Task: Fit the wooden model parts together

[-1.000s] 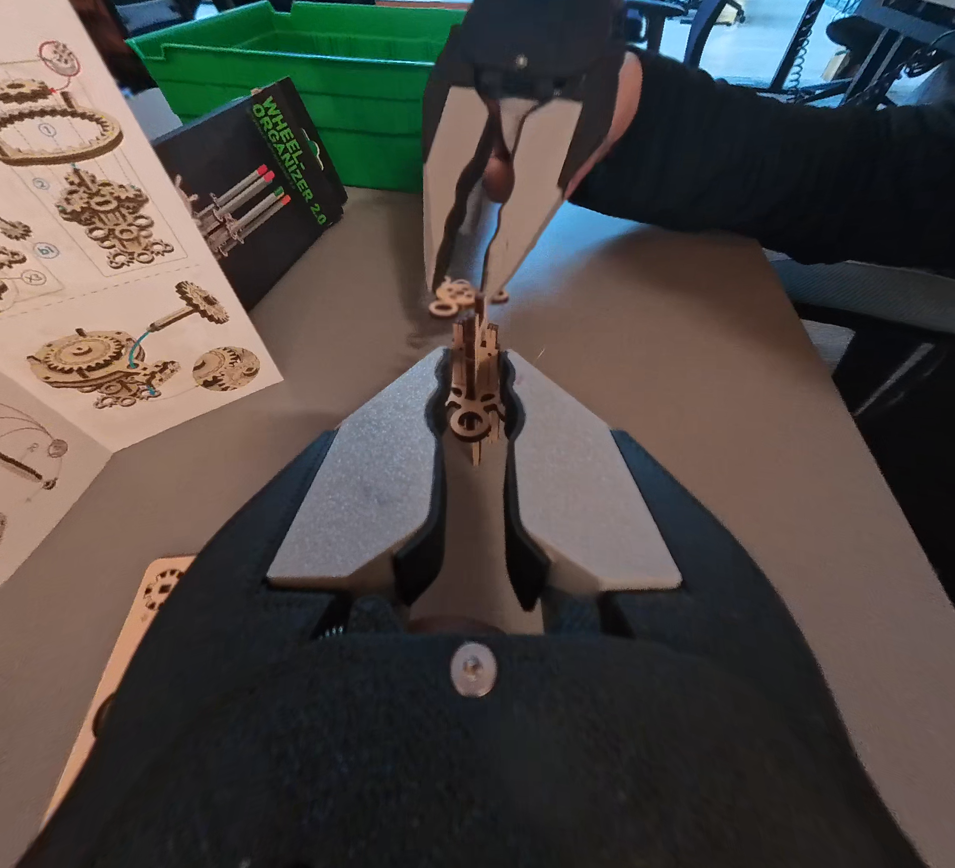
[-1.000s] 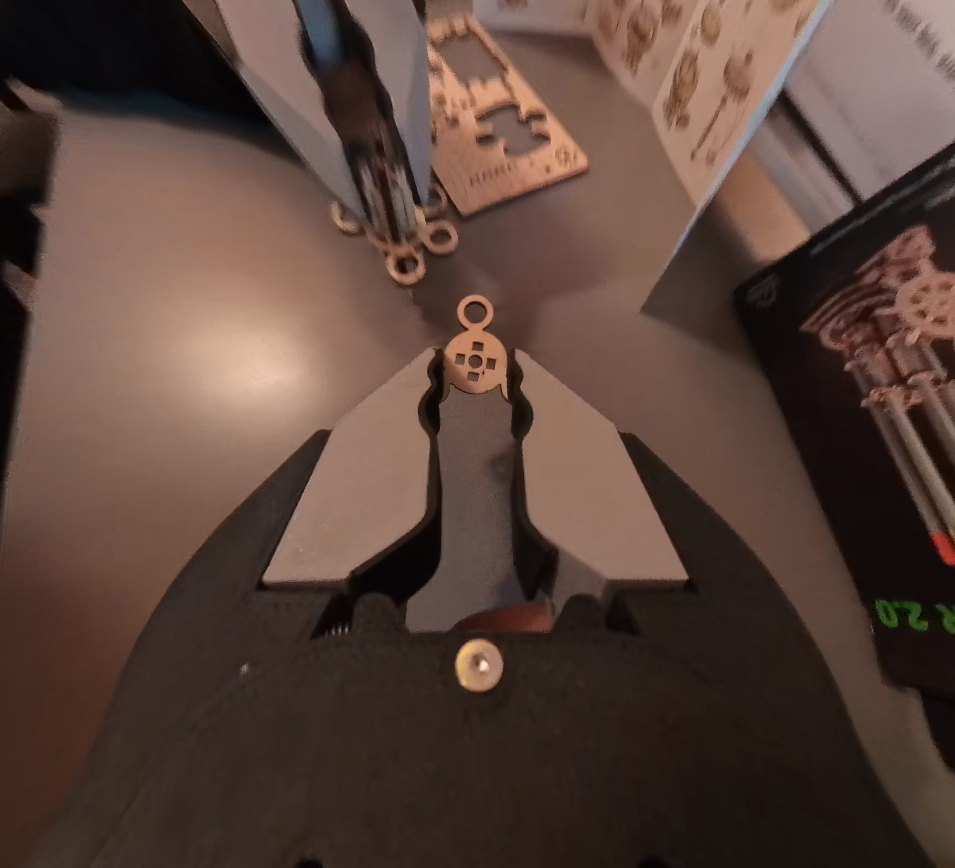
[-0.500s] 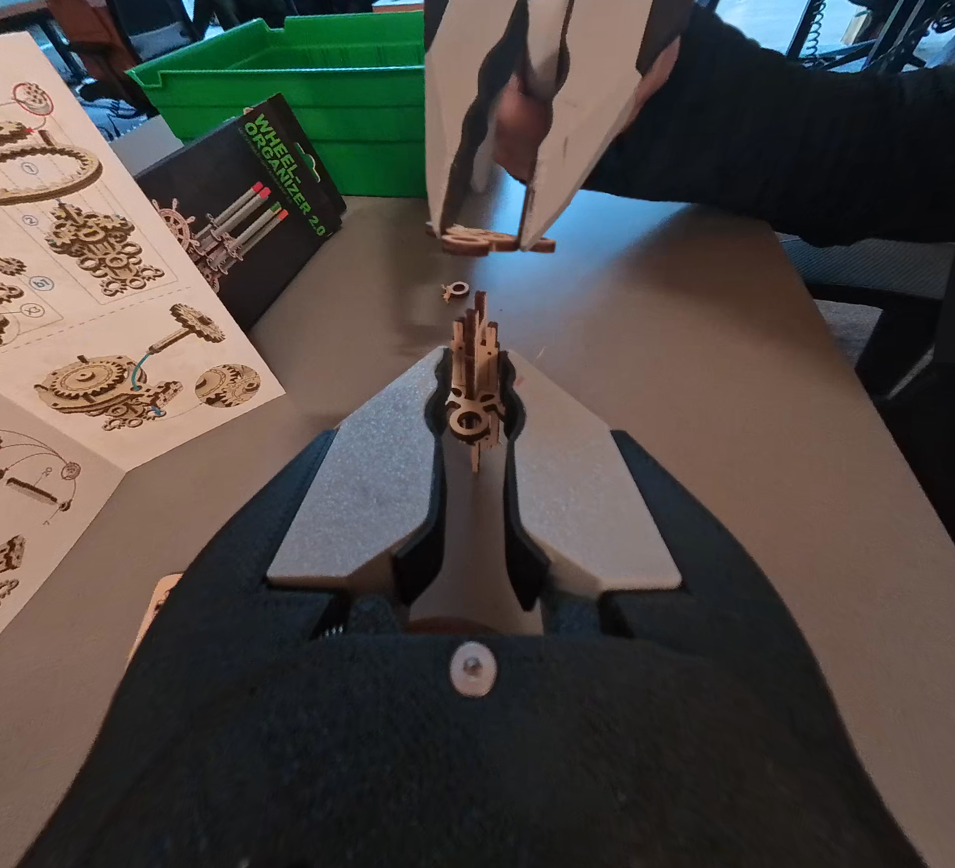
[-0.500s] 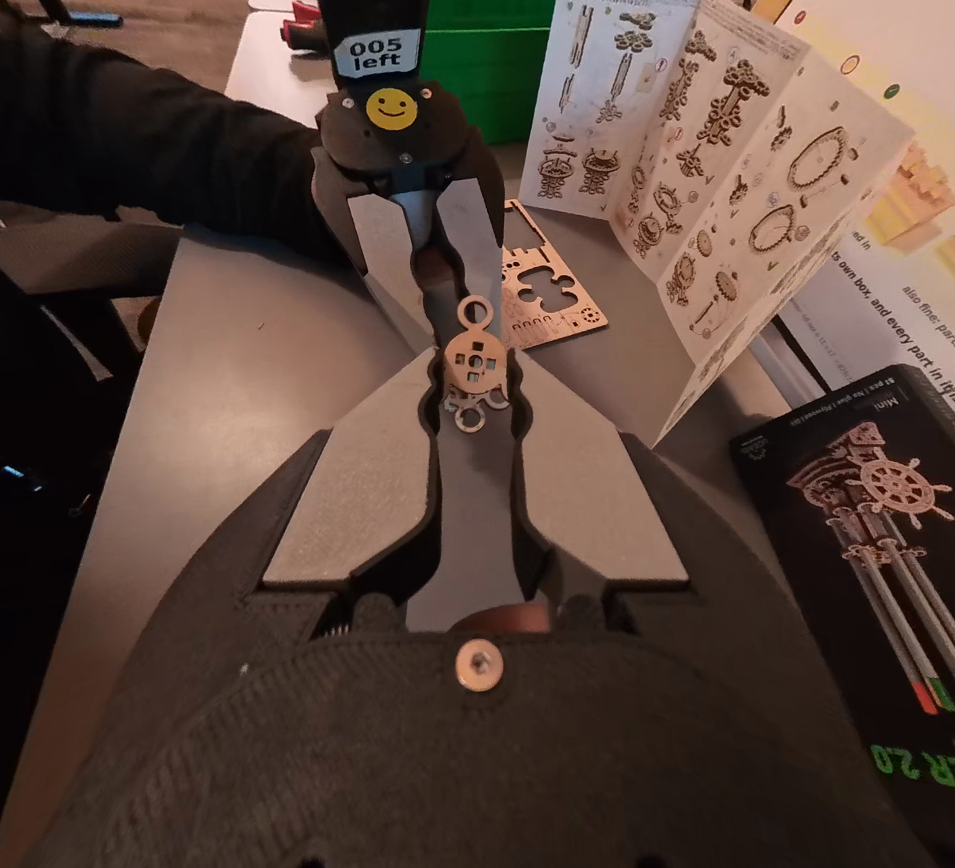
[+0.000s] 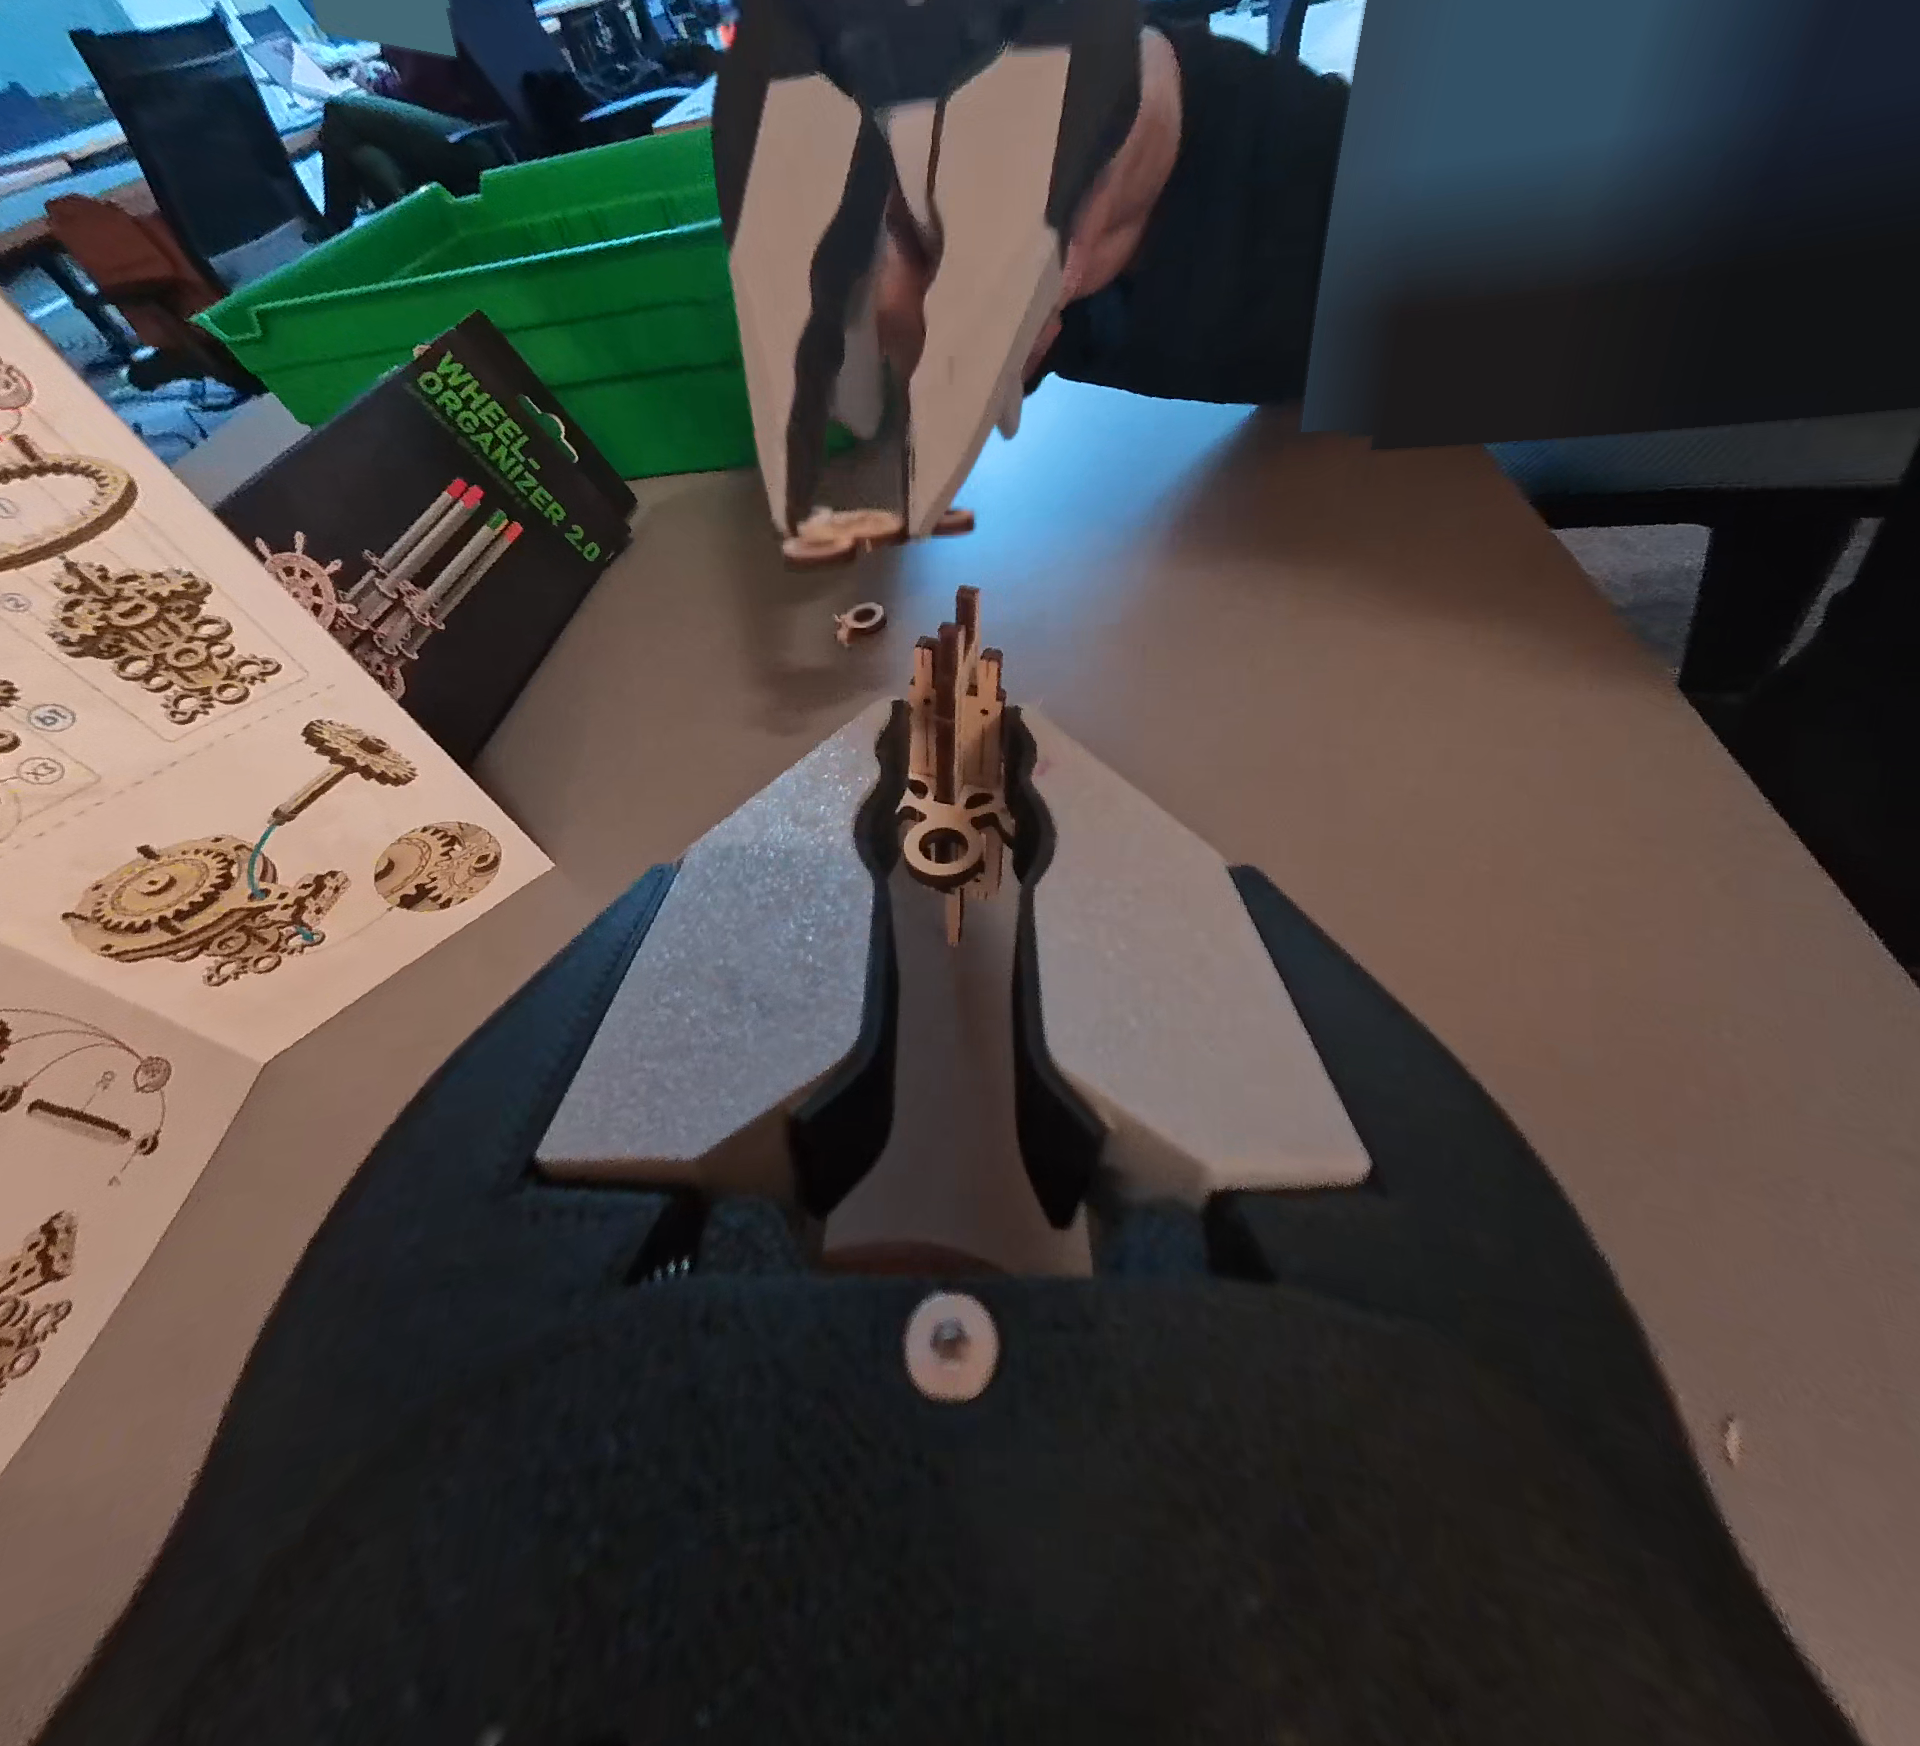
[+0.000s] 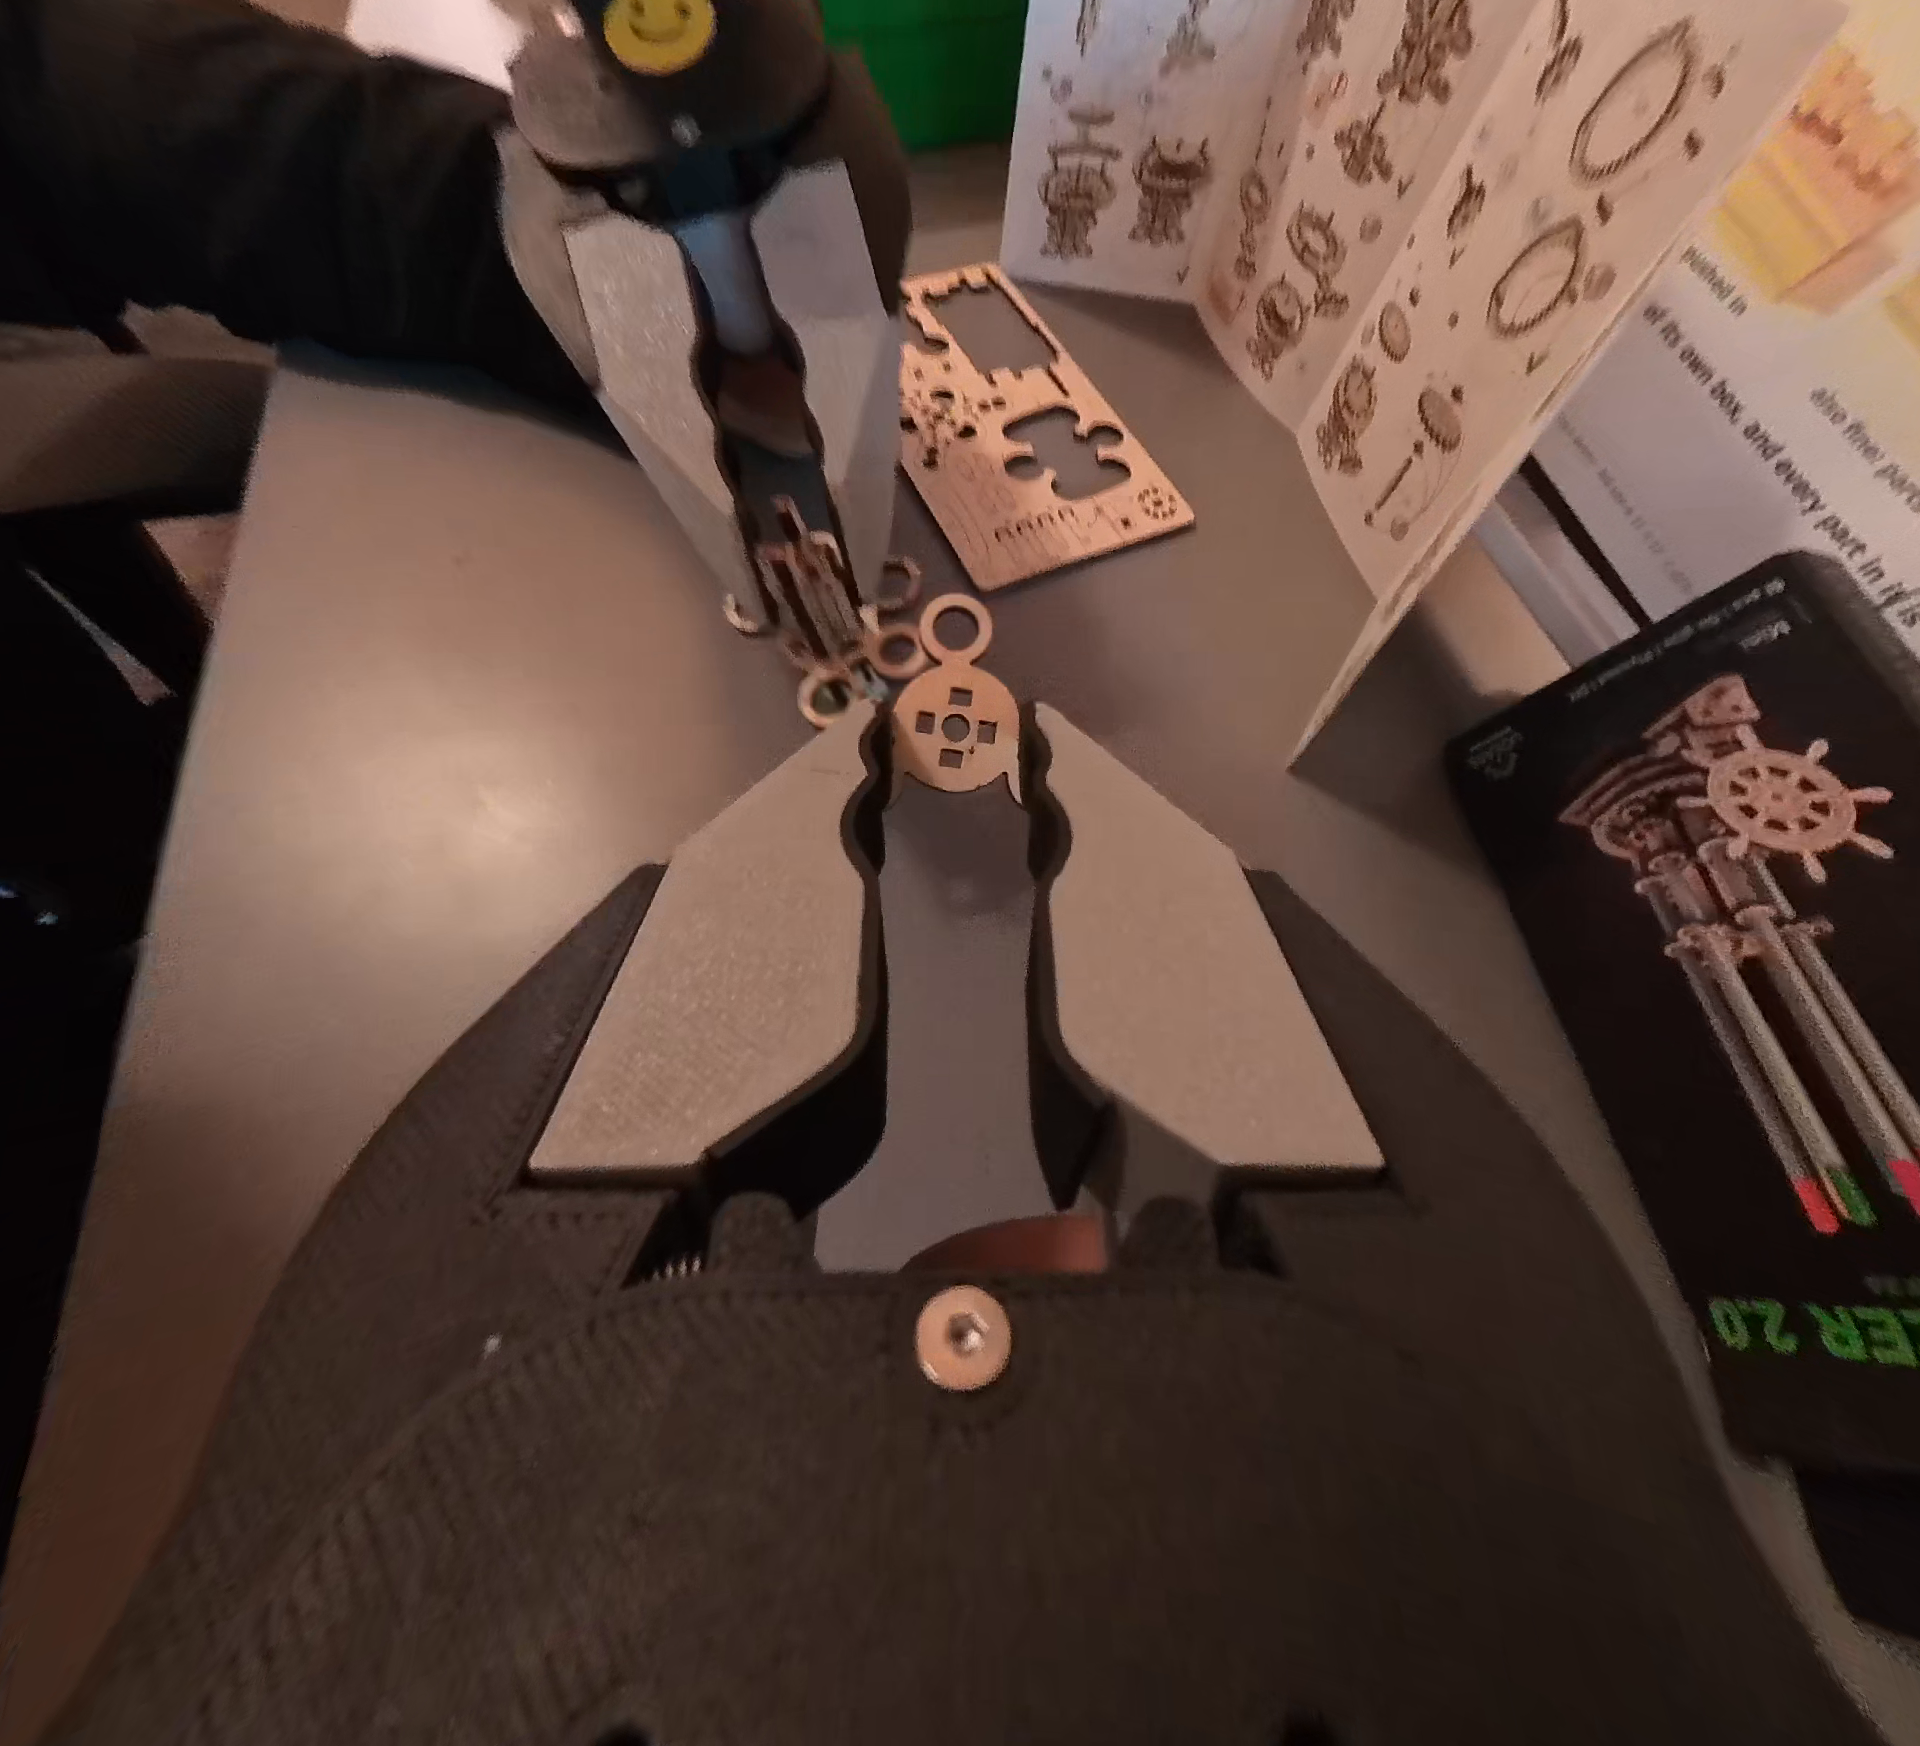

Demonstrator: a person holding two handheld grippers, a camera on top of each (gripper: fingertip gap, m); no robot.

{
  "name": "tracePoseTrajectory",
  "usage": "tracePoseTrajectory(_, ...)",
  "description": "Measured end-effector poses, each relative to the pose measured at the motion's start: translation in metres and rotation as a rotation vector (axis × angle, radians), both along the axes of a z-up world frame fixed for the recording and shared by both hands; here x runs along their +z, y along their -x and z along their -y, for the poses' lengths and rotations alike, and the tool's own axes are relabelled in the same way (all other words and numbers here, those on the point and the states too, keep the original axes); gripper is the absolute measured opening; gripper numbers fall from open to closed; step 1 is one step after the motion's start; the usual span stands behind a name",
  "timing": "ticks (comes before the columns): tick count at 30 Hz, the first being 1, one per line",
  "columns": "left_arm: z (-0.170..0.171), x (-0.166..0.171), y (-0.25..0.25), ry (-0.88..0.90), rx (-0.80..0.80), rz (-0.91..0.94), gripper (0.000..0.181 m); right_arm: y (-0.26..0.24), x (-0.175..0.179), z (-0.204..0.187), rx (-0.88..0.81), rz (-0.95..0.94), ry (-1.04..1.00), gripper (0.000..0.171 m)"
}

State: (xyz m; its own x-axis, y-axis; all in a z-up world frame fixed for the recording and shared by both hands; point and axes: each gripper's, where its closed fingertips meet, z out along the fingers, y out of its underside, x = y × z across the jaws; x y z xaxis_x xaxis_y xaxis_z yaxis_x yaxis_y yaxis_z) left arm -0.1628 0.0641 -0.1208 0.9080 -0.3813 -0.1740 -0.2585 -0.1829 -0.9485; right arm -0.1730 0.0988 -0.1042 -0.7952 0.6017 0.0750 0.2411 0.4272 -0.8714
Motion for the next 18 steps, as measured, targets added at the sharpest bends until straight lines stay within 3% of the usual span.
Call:
tracePoseTrajectory(3, 0.003, 0.009, -0.003, -0.049, -0.038, 0.051, 0.015, 0.006, -0.022, -0.012, -0.059, 0.049, -0.104, 0.02)
tracePoseTrajectory(8, 0.015, 0.041, -0.005, -0.146, -0.155, 0.364, 0.015, 0.006, -0.051, -0.021, -0.093, 0.174, -0.173, 0.02)
tracePoseTrajectory(16, 0.025, 0.076, 0.021, -0.286, -0.154, 0.679, 0.015, 0.002, -0.084, -0.031, -0.113, 0.288, -0.277, 0.021)
tracePoseTrajectory(18, 0.027, 0.081, 0.025, -0.31, -0.155, 0.719, 0.014, 0.002, -0.086, -0.031, -0.119, 0.292, -0.287, 0.028)
